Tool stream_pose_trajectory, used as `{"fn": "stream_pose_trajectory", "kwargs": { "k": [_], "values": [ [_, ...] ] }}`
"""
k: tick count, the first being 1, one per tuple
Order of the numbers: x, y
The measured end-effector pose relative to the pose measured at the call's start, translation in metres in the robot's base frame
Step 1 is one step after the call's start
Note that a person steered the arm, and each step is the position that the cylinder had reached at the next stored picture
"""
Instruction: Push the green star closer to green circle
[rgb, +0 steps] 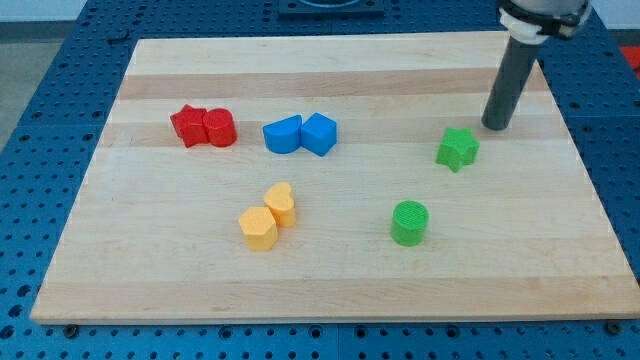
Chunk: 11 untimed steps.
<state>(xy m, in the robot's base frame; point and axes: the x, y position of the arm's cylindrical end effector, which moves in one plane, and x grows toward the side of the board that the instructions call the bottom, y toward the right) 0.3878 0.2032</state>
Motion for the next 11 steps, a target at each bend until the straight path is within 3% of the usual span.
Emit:
{"fn": "stream_pose_trajectory", "kwargs": {
  "k": [3,8,10,11],
  "values": [
    [0.027,-0.036],
    [0.030,-0.103],
    [0.076,-0.112],
    [0.075,-0.112]
  ]
}}
